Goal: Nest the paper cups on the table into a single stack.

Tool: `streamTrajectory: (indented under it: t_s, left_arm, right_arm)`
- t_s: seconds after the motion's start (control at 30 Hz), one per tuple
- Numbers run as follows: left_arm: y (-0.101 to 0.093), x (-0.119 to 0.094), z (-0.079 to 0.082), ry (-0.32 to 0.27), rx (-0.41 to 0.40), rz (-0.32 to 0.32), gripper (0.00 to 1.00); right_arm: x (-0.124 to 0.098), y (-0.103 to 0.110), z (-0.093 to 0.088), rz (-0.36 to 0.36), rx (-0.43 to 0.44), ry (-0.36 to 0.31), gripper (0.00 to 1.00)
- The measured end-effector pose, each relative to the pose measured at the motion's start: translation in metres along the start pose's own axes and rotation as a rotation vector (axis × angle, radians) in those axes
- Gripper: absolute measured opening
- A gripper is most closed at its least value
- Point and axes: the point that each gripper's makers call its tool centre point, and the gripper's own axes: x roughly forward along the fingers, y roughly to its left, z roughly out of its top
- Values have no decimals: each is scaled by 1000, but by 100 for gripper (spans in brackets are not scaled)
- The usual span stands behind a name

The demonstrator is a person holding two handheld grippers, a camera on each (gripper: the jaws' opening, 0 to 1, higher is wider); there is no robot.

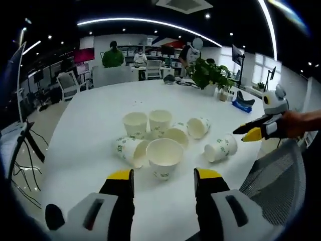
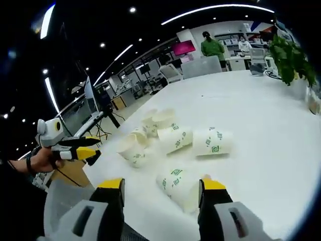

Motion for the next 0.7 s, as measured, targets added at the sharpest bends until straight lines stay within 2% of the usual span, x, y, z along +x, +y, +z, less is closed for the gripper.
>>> streamTrajectory:
  t_s: [0.4, 0.7]
  left_arm:
    - [-6, -11, -10, 9, -7, 21, 45]
    - [-9, -14, -17, 12, -11, 28, 45]
  right_arm:
    - [6, -5, -10, 2, 13, 33, 58]
    - [19, -10, -21, 15, 23, 68, 57]
